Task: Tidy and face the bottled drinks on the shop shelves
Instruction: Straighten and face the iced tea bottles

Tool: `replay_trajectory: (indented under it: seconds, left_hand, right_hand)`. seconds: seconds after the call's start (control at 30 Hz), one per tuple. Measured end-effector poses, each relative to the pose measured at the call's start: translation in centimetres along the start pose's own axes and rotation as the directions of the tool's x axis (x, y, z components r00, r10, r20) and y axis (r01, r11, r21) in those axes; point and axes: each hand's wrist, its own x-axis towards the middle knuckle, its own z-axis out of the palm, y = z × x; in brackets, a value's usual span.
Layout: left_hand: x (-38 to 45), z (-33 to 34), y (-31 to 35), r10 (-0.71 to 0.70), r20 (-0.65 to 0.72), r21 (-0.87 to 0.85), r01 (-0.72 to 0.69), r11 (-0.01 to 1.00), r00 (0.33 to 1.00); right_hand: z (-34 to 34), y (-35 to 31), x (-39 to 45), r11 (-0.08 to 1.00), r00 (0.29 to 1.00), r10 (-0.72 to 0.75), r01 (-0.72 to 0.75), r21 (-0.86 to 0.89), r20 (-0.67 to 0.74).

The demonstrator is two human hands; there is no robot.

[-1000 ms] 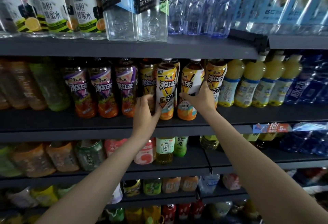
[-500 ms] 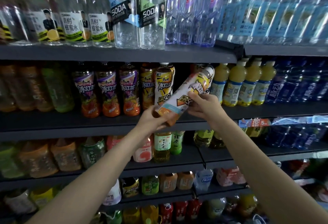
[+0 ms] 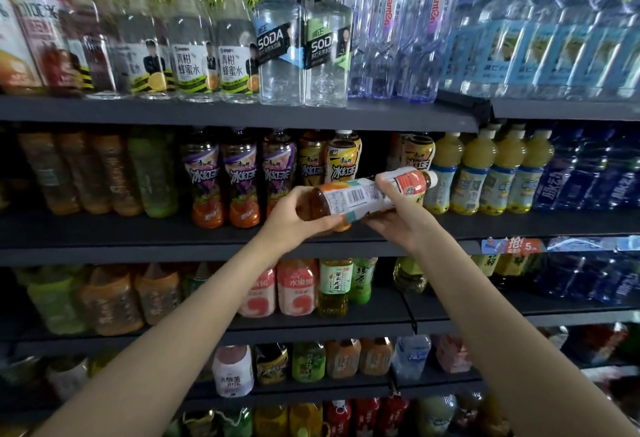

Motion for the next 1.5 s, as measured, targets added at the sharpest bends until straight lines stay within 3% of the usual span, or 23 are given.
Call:
replay_trajectory:
  seconds: [0.1,0.2,0.33,0.4,0.47,0.6,0.73,0.87,0.93,1.03,1.2,1.27,1.33,1.4,1.5]
  left_hand:
    - [-0.3,-0.2,-0.5,-0.007,0.079,0.169,-0.007,0.986,0.997]
    - [-0.3,0.4,-0.8,0.013,0.162,0.311,-0.063,0.948,0.987]
    - [-0.6,2.6,-0.4,0.058,0.115,0.386,-0.098,0.917,0.992]
    - [-0.7,2.8,-0.3,0.043,0.117,0.333,-0.08,0.94,0.992]
    - [-0.9,2.3,-0.1,-0.058,0.251,0.148,0.02,0.989,0.966]
    - [-1.4,1.0,0.7,-0.235,0.516,-0.161,0.363,0.918,0.824]
    - [-1.4,0.6,1.3,-0.261,0.617,-0.224,0.483,0.846,0.743]
    - [-1.0,2.5,2.0,-0.315,0.509,-0.118,0.427,0.897,0.802]
    - [-0.6,3.3,2.2,-0.352,0.451,-0.056,0.42,0.906,0.82]
    - [-0.4,3.0,1.9,-0.365,0.488,-0.074,0.454,0.888,0.793]
    - [0.2,2.5,1.7,-0.294,0.528,-0.164,0.436,0.885,0.796]
    - [1.1,3.1,1.4,-0.247,0.417,-0.017,0.28,0.96,0.875]
    - [1.8,4.1,0.6,-0.087,0.272,0.154,0.046,0.987,0.958]
    - [2.1,5.0,0.2,0.03,0.165,0.207,-0.065,0.976,0.986]
    - [2.7,5.7,-0.3,0.077,0.15,0.238,-0.111,0.965,0.986]
  right_hand:
    - [0.0,0.2,-0.2,0.975,0.993,-0.113,0.104,-0.196,-0.038]
    - [0.2,0.9,-0.2,0.861,0.949,-0.302,0.229,-0.455,-0.094]
    - [0.9,1.6,-0.6,0.723,0.904,-0.42,0.286,-0.629,-0.072]
    - [1.3,1.1,-0.9,0.666,0.901,-0.432,0.295,-0.686,-0.032]
    - [1.4,-0.2,-1.1,0.668,0.931,-0.363,0.289,-0.686,0.038]
    - [0.4,-2.7,-1.8,0.895,0.951,-0.104,0.217,-0.389,0.291]
    - [0.2,-2.8,-1.7,0.875,0.966,-0.151,0.23,-0.426,0.211]
    - [1.0,-2.1,-0.9,0.803,0.96,-0.278,0.222,-0.553,-0.019]
    - [0.9,-1.7,-0.4,0.73,0.948,-0.313,0.203,-0.652,-0.055]
    - [0.5,-1.9,-0.7,0.647,0.954,-0.3,0.194,-0.738,-0.011]
    - [-1.6,-1.8,-1.0,0.751,0.969,-0.164,0.243,-0.613,0.183]
    - [-2.0,-1.4,-0.6,0.692,0.96,-0.191,0.279,-0.666,0.204]
    - [-1.7,-0.9,-0.3,0.629,0.943,-0.273,0.325,-0.706,0.191]
    - [-1.5,-0.2,-0.1,0.552,0.895,-0.415,0.392,-0.736,0.166]
    - [-1.9,0.0,0.1,0.435,0.811,-0.555,0.474,-0.766,0.187]
